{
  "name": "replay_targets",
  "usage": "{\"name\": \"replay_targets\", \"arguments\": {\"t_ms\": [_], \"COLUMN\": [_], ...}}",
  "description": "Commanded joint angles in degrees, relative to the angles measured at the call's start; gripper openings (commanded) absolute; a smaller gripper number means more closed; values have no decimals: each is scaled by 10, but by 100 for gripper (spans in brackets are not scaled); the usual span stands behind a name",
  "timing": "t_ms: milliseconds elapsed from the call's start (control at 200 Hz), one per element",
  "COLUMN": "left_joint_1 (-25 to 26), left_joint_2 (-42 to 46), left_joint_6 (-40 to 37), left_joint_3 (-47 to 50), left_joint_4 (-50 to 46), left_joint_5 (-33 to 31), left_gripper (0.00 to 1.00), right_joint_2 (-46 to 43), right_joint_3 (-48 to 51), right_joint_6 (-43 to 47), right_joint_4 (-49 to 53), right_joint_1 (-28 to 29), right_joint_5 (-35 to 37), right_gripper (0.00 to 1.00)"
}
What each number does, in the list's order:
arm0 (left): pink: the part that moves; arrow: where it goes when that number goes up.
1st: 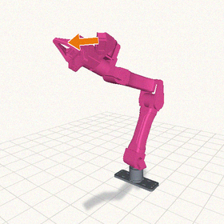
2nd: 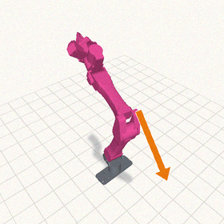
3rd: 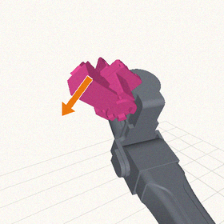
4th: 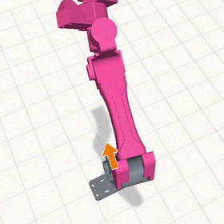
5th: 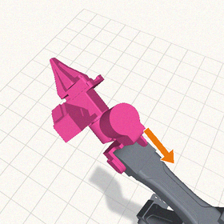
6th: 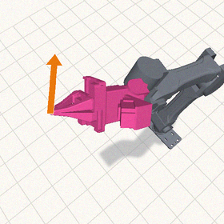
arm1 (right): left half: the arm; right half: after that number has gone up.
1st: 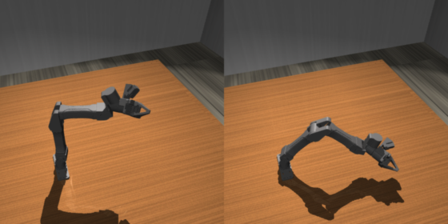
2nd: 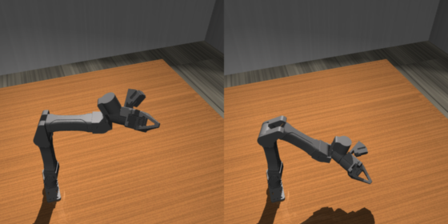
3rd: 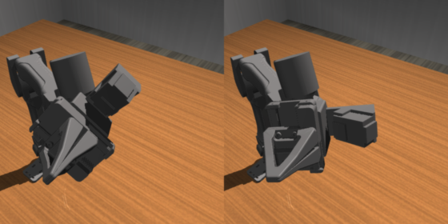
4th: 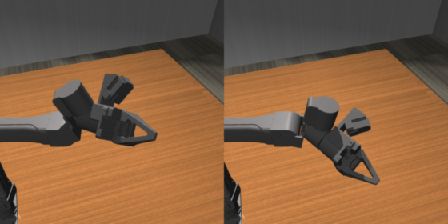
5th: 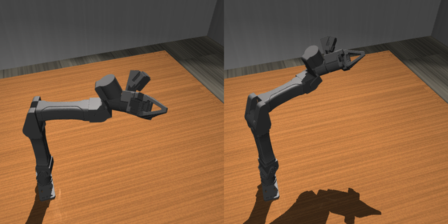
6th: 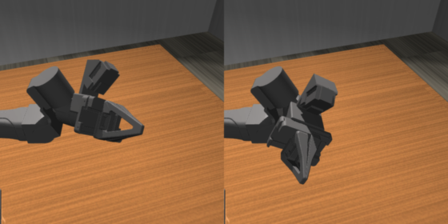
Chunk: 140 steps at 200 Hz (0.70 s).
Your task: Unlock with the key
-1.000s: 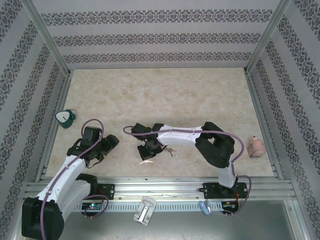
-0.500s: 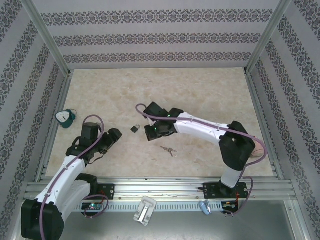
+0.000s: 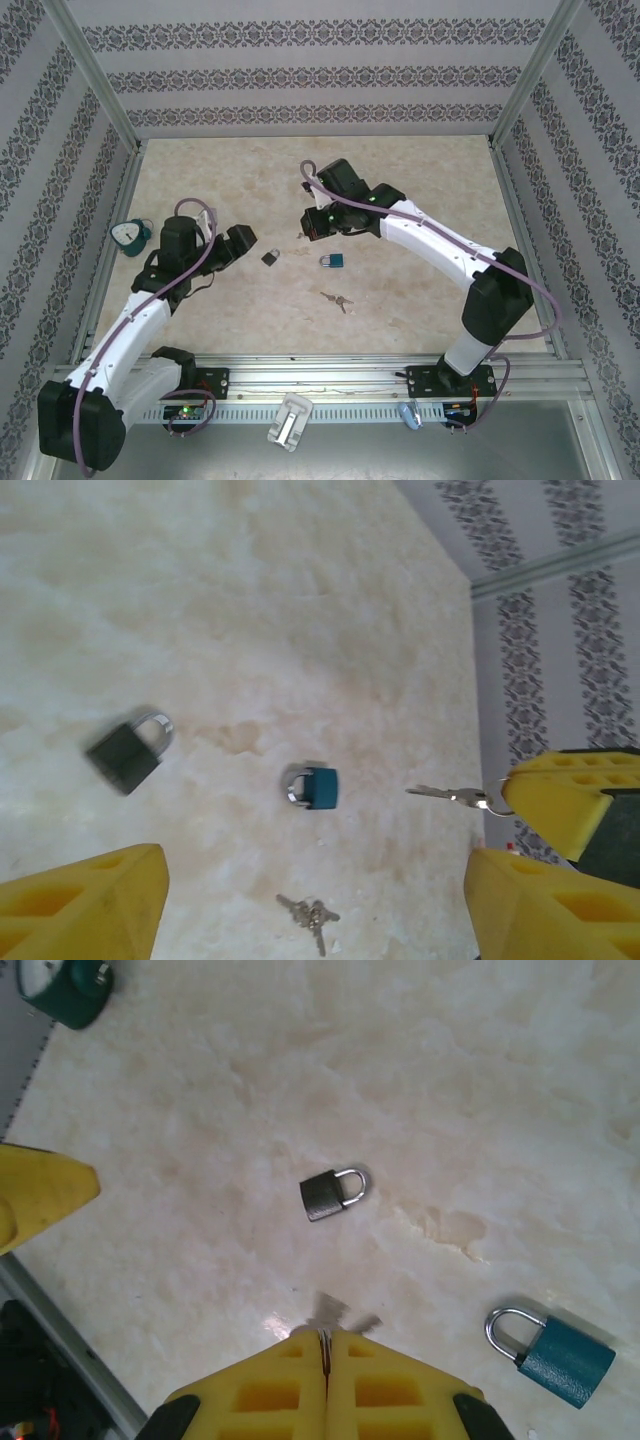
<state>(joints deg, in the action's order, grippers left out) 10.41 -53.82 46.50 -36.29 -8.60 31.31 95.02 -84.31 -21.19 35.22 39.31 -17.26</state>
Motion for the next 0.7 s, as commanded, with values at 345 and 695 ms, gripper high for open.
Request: {"name": "replay_targets", "arguments": {"t_ms": [345,695], "left_joint_1": [26,48], "left_joint_2": [-40,-57], "left_joint_6": [-43,-2], "left_joint_3": [-30,-9], "left_joint_4": [186,342], "left_joint_5": [116,187], "left_gripper": [73,87], "right_joint_2": [-37,-52], "right_joint_3": [-58,-59], "right_joint_6": [43,29], "right_joint_4": [22,-8], "right_joint_1": [-45,-51], "right_joint_5": [-134,-204], "right_gripper": [0,0]}}
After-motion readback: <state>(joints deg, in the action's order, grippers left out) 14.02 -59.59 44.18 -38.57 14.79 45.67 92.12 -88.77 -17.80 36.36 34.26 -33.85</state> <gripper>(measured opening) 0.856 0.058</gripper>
